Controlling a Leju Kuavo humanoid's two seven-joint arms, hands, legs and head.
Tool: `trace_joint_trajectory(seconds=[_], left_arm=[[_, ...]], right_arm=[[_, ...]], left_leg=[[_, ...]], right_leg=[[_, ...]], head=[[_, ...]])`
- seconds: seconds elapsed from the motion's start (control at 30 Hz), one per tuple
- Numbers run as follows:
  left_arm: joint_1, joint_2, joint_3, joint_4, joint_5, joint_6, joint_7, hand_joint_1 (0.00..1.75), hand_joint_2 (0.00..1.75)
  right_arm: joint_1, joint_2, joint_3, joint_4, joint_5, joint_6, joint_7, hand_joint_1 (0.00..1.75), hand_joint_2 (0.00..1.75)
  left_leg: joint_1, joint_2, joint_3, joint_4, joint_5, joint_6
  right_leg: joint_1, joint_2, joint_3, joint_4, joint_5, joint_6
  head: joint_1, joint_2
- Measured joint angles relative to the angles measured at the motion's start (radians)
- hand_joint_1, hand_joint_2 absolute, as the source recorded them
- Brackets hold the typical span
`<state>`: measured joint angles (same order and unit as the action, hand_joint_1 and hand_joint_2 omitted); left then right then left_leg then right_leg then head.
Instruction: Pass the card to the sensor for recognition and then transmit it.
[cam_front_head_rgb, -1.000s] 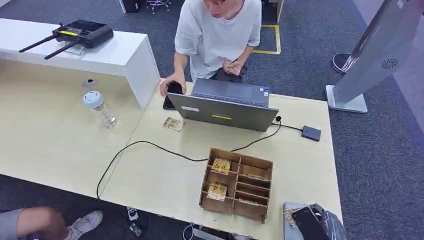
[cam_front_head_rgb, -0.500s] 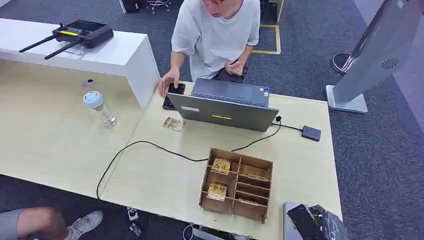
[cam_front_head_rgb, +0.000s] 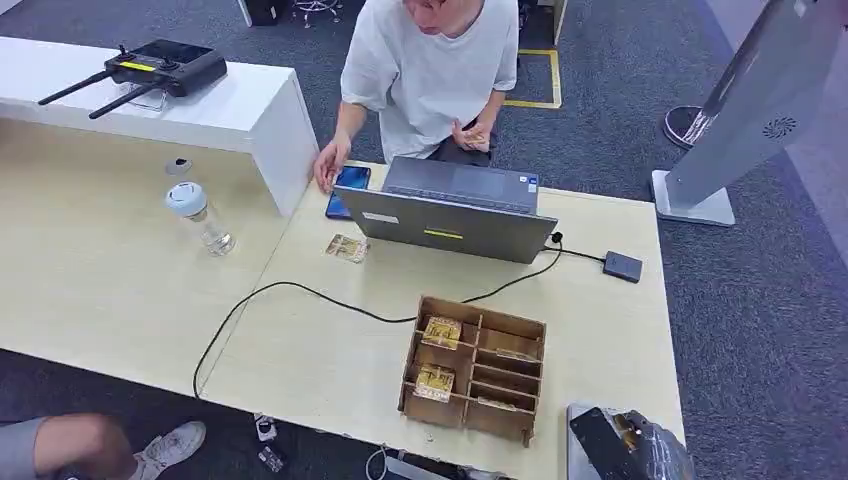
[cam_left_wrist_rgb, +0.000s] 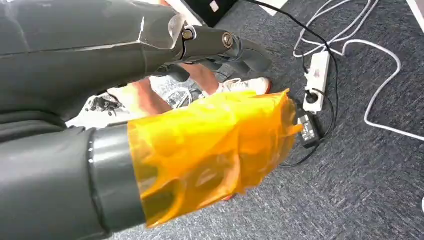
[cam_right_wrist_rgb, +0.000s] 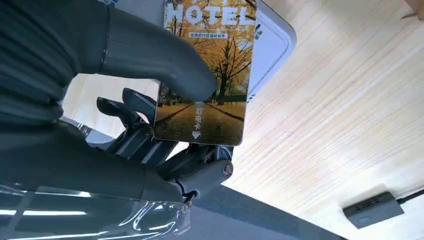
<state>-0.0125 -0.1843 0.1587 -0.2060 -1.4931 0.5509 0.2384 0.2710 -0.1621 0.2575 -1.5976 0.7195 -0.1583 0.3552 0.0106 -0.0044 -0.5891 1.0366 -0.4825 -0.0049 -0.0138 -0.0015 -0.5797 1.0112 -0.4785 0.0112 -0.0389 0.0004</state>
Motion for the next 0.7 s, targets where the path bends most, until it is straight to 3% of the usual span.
trace_joint_trajectory(seconds=[0.7], left_arm=[[0.000, 0.000, 0.000, 0.000, -0.003, -0.006, 0.005, 0.00, 0.00]], right_arm=[[-0.019, 0.051, -0.003, 0.047, 0.116, 0.012, 0.033, 1.75, 1.75]], left_leg=[[0.000, 0.000, 0.000, 0.000, 0.000, 0.000]], right_leg=[[0.000, 0.000, 0.000, 0.000, 0.000, 0.000]], head=[[0.000, 0.000]])
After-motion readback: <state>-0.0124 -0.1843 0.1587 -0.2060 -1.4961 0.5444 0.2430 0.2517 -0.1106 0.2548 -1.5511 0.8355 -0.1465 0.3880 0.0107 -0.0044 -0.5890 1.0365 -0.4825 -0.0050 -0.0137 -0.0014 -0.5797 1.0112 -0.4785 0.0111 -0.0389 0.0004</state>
